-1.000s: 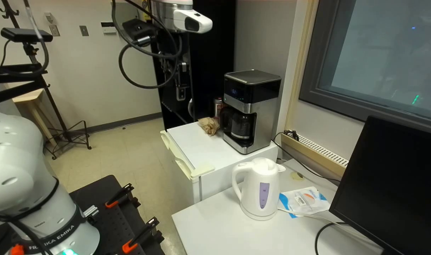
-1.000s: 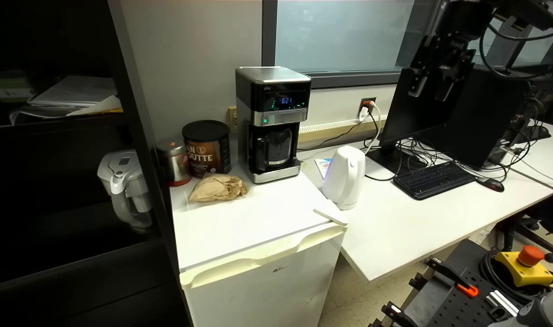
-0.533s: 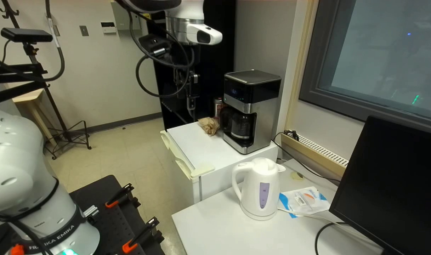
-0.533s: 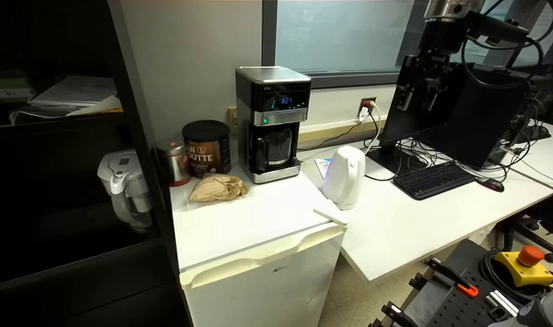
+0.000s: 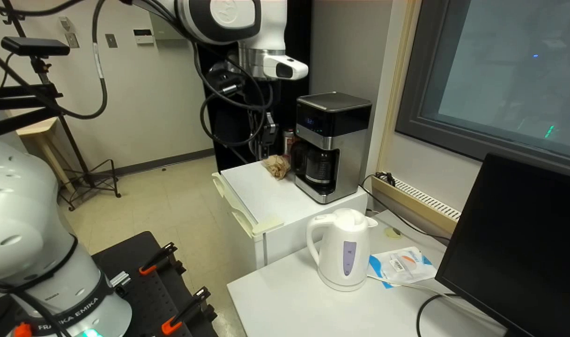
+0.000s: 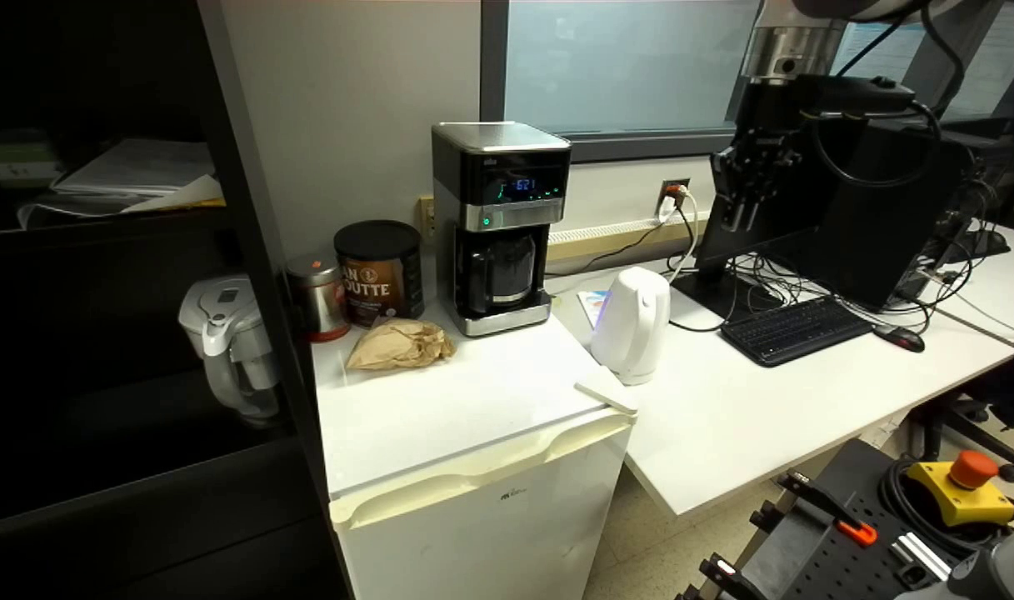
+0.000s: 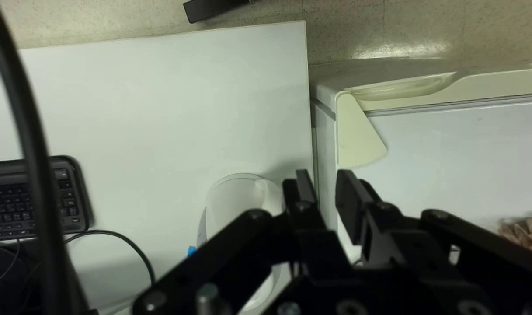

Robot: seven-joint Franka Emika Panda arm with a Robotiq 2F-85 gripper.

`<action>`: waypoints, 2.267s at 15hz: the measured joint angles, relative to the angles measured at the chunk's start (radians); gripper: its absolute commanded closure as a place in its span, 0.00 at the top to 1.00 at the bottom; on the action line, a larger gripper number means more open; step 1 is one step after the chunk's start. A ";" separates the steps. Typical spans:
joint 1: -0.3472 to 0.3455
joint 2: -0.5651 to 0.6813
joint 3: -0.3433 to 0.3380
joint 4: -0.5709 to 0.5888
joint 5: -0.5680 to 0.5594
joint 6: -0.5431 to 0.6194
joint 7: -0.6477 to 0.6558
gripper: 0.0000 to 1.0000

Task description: Flip the switch on the kettle

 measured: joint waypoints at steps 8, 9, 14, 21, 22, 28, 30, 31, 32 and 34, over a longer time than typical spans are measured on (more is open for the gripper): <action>-0.006 0.142 0.006 0.012 -0.025 0.099 0.108 0.01; -0.006 0.156 0.006 0.014 -0.027 0.110 0.122 0.01; -0.008 0.219 0.006 0.025 -0.035 0.164 0.191 0.01; -0.019 0.293 0.002 0.042 -0.043 0.214 0.276 0.01; -0.020 0.303 0.000 0.046 -0.044 0.218 0.287 0.01; -0.020 0.357 -0.013 0.080 -0.060 0.233 0.347 0.01; -0.020 0.374 -0.015 0.090 -0.064 0.240 0.367 0.01; -0.020 0.383 -0.017 0.094 -0.067 0.244 0.378 0.01; -0.020 0.392 -0.019 0.099 -0.071 0.252 0.390 0.01; -0.020 0.410 -0.022 0.107 -0.082 0.269 0.418 0.01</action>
